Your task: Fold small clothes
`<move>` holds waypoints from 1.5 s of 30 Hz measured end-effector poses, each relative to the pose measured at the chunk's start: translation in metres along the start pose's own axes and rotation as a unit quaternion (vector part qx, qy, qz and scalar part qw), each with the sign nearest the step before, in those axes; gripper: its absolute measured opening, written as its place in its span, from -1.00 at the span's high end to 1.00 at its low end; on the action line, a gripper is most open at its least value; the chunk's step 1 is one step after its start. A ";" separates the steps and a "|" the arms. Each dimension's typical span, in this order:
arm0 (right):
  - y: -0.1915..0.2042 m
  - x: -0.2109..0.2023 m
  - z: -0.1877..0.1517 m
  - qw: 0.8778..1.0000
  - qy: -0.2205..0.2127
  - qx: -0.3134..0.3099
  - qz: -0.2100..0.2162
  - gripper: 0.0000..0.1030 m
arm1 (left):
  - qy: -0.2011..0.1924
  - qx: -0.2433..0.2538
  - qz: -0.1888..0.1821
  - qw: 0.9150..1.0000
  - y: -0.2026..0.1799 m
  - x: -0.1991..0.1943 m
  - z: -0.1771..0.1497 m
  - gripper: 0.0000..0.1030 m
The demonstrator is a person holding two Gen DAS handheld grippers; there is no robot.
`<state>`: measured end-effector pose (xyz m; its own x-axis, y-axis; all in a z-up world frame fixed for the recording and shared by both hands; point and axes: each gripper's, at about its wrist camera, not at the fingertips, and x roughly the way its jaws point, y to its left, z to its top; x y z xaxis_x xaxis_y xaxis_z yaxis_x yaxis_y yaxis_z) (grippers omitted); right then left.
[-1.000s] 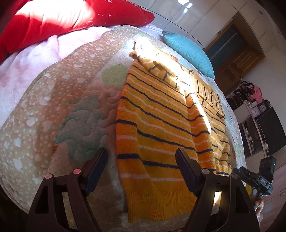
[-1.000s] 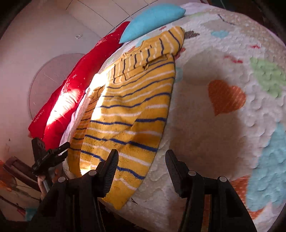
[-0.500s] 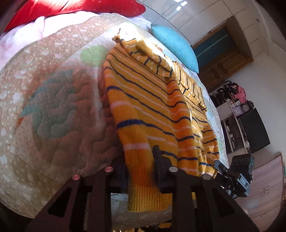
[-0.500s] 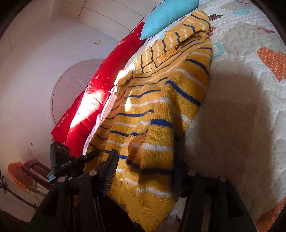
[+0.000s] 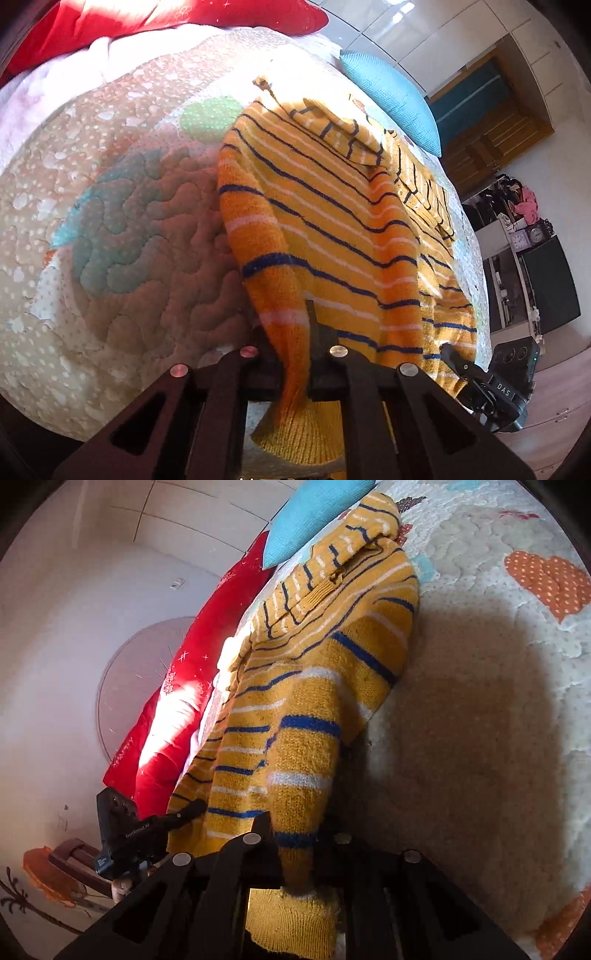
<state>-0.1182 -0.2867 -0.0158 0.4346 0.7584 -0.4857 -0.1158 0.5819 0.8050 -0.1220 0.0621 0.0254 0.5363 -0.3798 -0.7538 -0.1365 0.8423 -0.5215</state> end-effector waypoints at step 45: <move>-0.057 0.051 0.249 0.962 -0.072 0.229 0.129 -0.49 | -0.045 -0.165 -0.144 0.975 0.004 0.070 0.218 -0.41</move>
<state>0.1332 -0.3542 -0.0016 0.5670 0.7926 -0.2242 0.1553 0.1645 0.9741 0.0967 0.1226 0.0582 0.6604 -0.5354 -0.5265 -0.2217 0.5308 -0.8180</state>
